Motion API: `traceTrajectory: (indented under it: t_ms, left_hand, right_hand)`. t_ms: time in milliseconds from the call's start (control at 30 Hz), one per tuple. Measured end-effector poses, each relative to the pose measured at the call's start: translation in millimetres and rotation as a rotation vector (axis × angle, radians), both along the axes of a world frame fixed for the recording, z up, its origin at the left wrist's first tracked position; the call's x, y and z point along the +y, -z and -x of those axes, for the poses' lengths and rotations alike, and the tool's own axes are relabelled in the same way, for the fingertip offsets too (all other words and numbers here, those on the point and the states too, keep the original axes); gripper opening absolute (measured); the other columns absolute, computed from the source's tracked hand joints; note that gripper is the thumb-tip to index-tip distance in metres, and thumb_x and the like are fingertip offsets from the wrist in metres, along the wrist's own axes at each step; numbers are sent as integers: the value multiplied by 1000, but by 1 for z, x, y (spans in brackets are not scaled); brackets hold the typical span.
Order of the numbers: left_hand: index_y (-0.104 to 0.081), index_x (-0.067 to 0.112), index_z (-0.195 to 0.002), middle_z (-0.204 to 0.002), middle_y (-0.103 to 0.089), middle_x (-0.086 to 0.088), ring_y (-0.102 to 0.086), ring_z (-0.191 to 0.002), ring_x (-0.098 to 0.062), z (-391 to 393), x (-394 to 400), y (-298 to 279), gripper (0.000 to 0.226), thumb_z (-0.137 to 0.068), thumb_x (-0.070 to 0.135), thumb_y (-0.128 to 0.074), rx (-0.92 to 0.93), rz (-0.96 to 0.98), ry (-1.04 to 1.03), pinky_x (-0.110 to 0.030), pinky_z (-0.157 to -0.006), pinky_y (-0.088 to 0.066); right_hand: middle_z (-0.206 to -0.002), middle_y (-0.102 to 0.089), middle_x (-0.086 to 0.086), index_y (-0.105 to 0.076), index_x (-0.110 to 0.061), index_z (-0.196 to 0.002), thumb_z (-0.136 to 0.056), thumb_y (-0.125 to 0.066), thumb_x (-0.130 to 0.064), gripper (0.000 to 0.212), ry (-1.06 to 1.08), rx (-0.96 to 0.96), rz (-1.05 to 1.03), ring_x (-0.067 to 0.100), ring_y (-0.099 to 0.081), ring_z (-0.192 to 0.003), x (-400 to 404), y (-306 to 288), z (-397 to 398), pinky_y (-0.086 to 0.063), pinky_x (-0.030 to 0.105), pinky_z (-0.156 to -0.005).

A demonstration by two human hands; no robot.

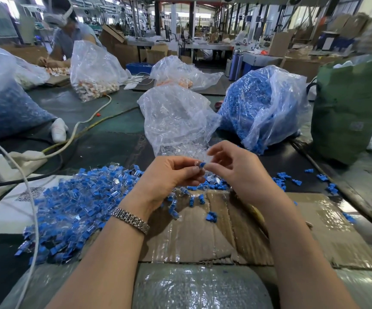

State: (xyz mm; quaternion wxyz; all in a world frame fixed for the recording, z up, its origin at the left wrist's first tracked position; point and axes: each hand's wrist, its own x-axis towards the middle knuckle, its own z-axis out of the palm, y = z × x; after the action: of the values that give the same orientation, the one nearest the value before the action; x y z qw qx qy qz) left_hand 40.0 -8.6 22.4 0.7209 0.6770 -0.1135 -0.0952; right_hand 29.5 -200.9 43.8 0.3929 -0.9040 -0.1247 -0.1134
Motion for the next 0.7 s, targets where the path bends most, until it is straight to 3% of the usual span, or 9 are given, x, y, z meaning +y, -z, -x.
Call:
traceTrajectory:
  t_ms: [67, 167, 233, 333, 467, 533, 600, 700]
  left_hand:
    - [-72, 1, -110, -97, -77, -19, -76, -91, -26, -1, 2, 2, 18, -93, 0, -64, -1, 7, 0, -27, -80, -62]
    - [-73, 1, -107, -98, -77, -20, -76, -91, -30, -4, 4, 6, 16, -94, -1, -64, -15, 8, -2, -29, -80, -62]
    - [-73, 2, -105, -98, -77, -20, -76, -91, -30, -6, 4, 7, 14, -93, 2, -66, -18, 26, -10, -28, -79, -62]
    - [-73, 2, -106, -99, -77, -20, -76, -91, -30, -7, 5, 7, 24, -85, 12, -71, -7, 83, -34, -27, -78, -61]
    - [-72, 1, -109, -99, -77, -18, -76, -90, -29, -8, 8, 8, 28, -83, 12, -72, -5, 148, -72, -27, -77, -61]
    - [-72, 2, -109, -99, -77, -18, -76, -89, -28, -9, 8, 7, 27, -84, 11, -72, -10, 166, -92, -28, -78, -61]
    - [-72, 3, -110, -101, -77, -18, -75, -92, -30, -9, 8, 7, 32, -80, 14, -73, -18, 186, -103, -30, -80, -62]
    - [-71, 4, -114, -104, -77, -15, -75, -98, -29, -10, 9, 7, 37, -79, 18, -73, -30, 205, -115, -29, -81, -61]
  right_hand:
    - [-94, -61, -11, -56, -28, -100, -80, -77, -54, 39, 160, 97, 221, 7, -60, -84, -15, -5, 3, -48, 27, -73]
    - [-98, -57, -2, -59, -22, -92, -65, -78, -73, 61, 324, 434, 677, 19, -57, -92, -42, -10, 12, -46, 33, -75]
    - [-92, -63, -1, -62, -19, -87, -60, -82, -71, 62, 319, 591, 729, 19, -60, -89, -49, -11, 16, -52, 34, -79]
    - [-85, -64, 0, -63, -19, -83, -64, -86, -57, 48, 271, 629, 730, 19, -62, -84, -46, -9, 18, -55, 35, -79]
    - [-66, -60, 3, -64, -14, -68, -69, -74, -44, 32, 262, 514, 626, 20, -60, -67, -42, -1, 13, -44, 31, -58]
    - [-62, -62, 3, -67, -14, -69, -74, -71, -45, 32, 245, 455, 498, 18, -59, -60, -42, 0, 9, -42, 32, -55]
    - [-70, -68, 6, -70, -17, -76, -75, -69, -44, 27, 173, 426, 300, 19, -63, -62, -40, -1, 7, -51, 37, -61]
    - [-73, -68, -1, -68, -15, -86, -71, -61, -39, 29, 17, 412, 33, 16, -74, -72, -34, -5, 8, -58, 50, -84]
